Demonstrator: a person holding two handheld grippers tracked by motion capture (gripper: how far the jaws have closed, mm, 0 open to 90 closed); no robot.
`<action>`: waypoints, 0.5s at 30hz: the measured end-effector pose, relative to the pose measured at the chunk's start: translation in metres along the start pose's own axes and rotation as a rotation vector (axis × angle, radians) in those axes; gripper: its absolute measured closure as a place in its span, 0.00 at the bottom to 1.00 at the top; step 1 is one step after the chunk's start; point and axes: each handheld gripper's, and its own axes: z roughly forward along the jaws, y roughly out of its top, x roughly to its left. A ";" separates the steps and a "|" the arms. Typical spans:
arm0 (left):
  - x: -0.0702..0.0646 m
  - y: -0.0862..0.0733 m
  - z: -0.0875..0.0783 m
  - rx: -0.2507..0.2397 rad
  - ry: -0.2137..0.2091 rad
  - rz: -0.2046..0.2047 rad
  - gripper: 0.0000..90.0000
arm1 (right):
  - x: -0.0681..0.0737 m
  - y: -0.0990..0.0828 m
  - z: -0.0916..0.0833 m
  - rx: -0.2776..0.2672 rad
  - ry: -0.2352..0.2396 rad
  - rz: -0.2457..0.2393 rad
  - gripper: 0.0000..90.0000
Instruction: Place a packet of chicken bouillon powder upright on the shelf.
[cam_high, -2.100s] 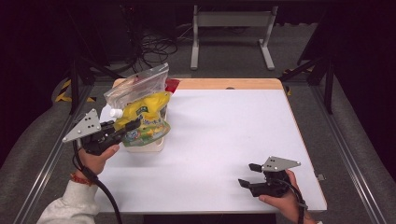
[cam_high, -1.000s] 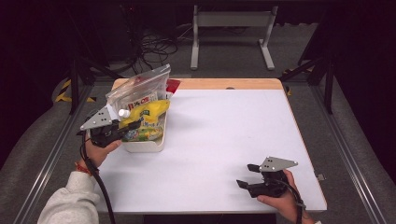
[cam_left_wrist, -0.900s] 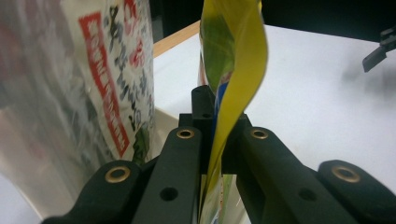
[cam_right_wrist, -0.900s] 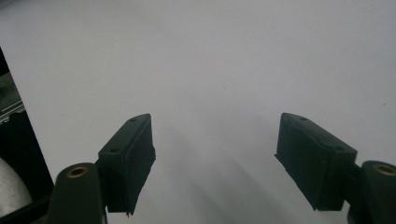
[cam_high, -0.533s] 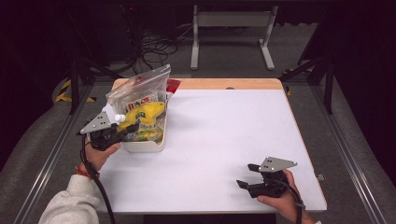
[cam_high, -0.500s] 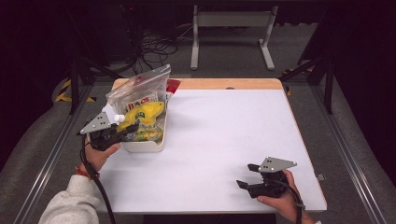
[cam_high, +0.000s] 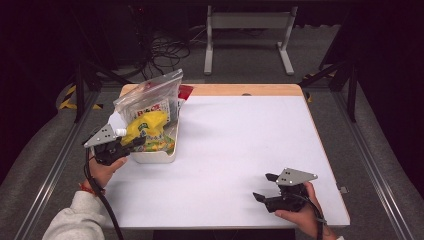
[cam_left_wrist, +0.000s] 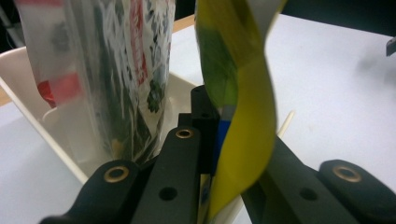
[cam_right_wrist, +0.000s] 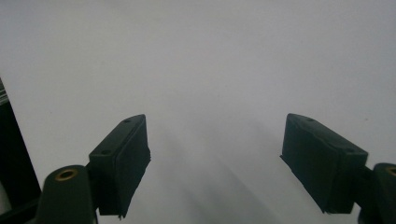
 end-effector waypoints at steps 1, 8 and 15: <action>0.001 -0.002 0.000 -0.002 -0.003 -0.009 0.98 | 0.000 0.000 0.000 -0.002 0.000 -0.004 0.25; 0.001 -0.006 0.000 -0.021 -0.006 -0.036 0.98 | 0.001 0.001 0.001 -0.004 0.004 -0.017 0.24; 0.001 -0.008 0.001 -0.031 -0.004 -0.043 0.98 | 0.002 0.002 0.002 0.003 0.007 -0.025 0.24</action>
